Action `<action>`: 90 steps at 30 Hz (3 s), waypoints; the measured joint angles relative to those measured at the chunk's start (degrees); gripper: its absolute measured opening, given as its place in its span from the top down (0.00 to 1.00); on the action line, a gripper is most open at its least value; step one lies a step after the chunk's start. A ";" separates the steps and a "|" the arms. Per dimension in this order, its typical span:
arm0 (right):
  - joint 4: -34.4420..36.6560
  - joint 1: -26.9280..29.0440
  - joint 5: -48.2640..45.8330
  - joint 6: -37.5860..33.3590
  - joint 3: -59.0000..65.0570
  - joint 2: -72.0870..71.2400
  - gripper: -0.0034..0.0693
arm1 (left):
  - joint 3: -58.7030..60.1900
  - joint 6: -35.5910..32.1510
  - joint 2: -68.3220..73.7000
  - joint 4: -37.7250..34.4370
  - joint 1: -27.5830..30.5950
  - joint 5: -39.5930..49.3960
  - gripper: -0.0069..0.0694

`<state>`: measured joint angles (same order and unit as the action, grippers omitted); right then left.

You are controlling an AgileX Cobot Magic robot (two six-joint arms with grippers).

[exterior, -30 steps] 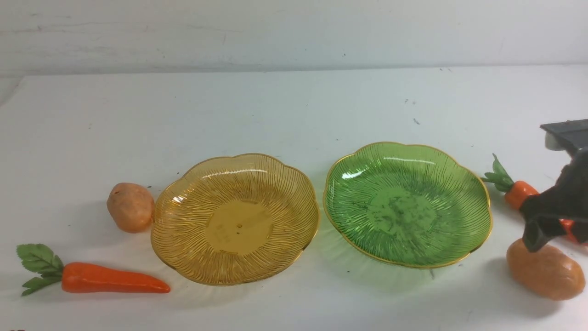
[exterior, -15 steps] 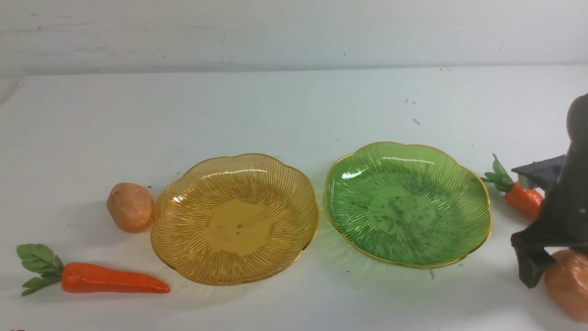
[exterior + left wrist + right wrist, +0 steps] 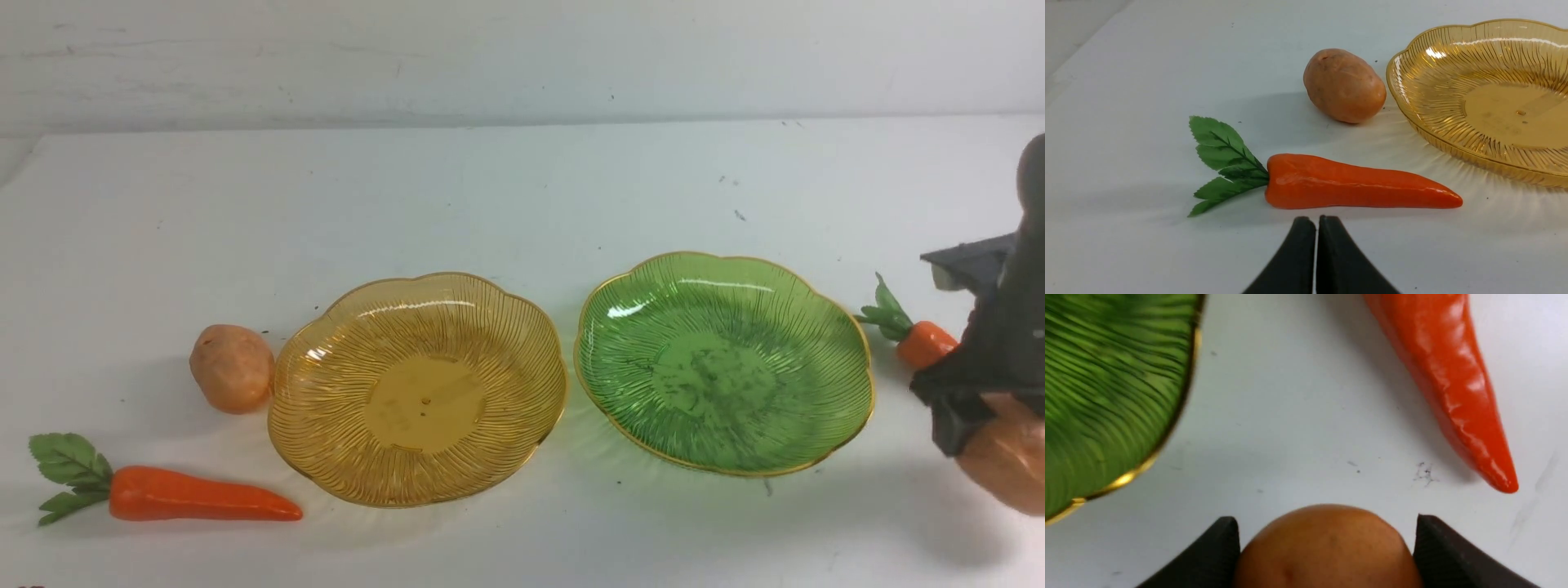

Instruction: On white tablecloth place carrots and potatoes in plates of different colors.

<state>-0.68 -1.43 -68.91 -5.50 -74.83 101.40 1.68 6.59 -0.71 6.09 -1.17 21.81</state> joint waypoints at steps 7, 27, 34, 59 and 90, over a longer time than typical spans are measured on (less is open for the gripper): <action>18.39 -0.88 -1.28 -0.76 -0.29 -10.80 0.28 | 0.00 0.00 0.00 0.00 0.00 0.00 0.91; 49.94 -32.32 39.88 -23.33 -5.27 8.35 0.28 | 0.00 0.00 0.00 0.00 0.00 0.00 0.91; 49.69 -32.91 37.17 -23.40 -12.72 14.38 0.13 | 0.00 0.00 0.00 0.00 0.00 0.00 0.91; 4.01 -14.62 -2.43 3.05 -31.07 -0.83 0.96 | 0.00 0.00 0.00 0.05 0.05 0.06 0.91; -6.29 7.18 16.72 -5.01 0.69 8.97 0.24 | 0.00 0.00 0.00 0.05 0.05 0.06 0.91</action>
<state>-6.97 5.75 -52.20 -10.50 -74.14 110.37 1.68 6.59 -0.71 6.14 -1.13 21.87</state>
